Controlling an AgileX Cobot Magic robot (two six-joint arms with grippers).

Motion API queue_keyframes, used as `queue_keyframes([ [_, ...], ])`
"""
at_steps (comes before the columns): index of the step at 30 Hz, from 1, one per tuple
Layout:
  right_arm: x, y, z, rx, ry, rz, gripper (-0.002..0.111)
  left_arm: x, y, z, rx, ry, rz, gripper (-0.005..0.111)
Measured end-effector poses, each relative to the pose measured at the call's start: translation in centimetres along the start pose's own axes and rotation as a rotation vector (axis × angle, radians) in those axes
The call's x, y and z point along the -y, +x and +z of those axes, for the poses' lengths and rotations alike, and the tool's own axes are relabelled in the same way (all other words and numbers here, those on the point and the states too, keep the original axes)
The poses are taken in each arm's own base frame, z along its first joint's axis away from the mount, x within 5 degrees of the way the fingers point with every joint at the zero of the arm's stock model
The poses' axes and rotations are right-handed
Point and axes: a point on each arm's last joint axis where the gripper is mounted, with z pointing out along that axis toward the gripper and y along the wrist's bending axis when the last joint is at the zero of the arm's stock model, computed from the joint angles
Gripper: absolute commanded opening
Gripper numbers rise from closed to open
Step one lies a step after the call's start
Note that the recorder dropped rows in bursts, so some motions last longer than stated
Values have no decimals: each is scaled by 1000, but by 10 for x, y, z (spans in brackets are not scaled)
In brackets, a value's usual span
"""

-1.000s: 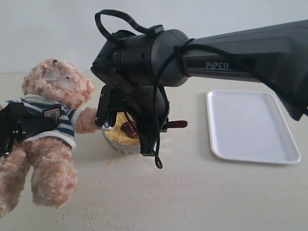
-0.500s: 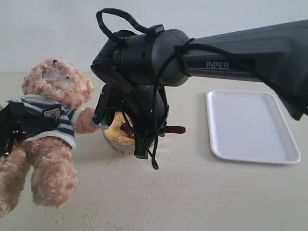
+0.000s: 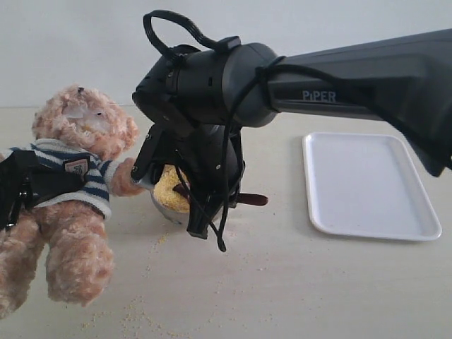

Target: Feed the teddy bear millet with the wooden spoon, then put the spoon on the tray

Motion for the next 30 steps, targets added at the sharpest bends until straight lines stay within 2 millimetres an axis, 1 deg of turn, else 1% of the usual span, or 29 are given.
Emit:
queue_keyframes([
  [5,0,0,-1,3,1,39,0,0,0,0,0,0,-1,5],
  [13,6,3,-15,35,26,92,0,-1,0,0,3,-7,-1,5],
  [22,6,8,-15,-16,12,97,0,-1,0,0,5,-15,14,5],
  [27,16,15,-10,-23,-30,143,0,-1,0,0,5,-16,15,5],
  [30,19,18,-12,-17,-53,162,0,-2,0,0,5,-17,15,5],
])
